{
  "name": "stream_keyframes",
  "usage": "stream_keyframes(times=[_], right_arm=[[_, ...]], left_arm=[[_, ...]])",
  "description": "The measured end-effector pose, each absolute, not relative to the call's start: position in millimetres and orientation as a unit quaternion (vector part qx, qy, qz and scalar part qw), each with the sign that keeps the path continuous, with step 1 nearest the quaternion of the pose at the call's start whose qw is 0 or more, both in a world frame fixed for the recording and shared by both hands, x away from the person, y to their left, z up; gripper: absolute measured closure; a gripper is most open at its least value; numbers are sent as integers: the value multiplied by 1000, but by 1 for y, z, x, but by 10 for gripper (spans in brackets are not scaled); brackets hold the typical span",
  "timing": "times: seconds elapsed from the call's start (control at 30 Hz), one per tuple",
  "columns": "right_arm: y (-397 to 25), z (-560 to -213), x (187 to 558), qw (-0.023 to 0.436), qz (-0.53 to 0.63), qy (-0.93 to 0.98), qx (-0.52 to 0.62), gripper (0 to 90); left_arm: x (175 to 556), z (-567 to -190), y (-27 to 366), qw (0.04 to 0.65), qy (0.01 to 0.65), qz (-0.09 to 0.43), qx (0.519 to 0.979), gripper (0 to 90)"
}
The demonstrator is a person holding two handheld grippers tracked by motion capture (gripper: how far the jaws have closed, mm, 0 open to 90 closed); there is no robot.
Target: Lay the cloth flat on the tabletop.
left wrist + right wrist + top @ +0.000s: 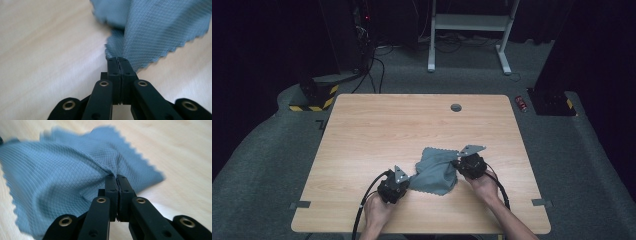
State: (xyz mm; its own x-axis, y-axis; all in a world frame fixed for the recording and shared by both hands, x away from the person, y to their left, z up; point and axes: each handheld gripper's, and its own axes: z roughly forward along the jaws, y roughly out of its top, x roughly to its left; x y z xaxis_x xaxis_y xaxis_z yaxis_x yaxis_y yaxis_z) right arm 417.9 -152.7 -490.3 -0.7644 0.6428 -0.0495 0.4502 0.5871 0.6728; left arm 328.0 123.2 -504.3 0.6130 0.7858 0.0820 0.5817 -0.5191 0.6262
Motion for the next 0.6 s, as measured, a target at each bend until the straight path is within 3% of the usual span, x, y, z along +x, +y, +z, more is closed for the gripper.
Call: stream_keyframes(times=[0.13, 0.23, 0.33, 0.5, 0.6], right_arm=[[-151, -494, 414, 131, 338, 879, 309, 755], [-156, -488, 414, 139, 352, 870, 315, 739], [-168, -478, 422, 154, 368, 852, 338, 728], [-172, -488, 439, 154, 350, 845, 375, 694], [-170, -500, 447, 135, 338, 843, 396, 641]], left_arm=[[327, -501, 126, 289, 410, 187, 845, 758], [332, -498, 125, 309, 420, 184, 833, 636], [349, -497, 118, 344, 435, 183, 812, 569], [373, -501, 102, 348, 452, 176, 802, 545], [383, -503, 96, 339, 458, 175, 803, 582]])
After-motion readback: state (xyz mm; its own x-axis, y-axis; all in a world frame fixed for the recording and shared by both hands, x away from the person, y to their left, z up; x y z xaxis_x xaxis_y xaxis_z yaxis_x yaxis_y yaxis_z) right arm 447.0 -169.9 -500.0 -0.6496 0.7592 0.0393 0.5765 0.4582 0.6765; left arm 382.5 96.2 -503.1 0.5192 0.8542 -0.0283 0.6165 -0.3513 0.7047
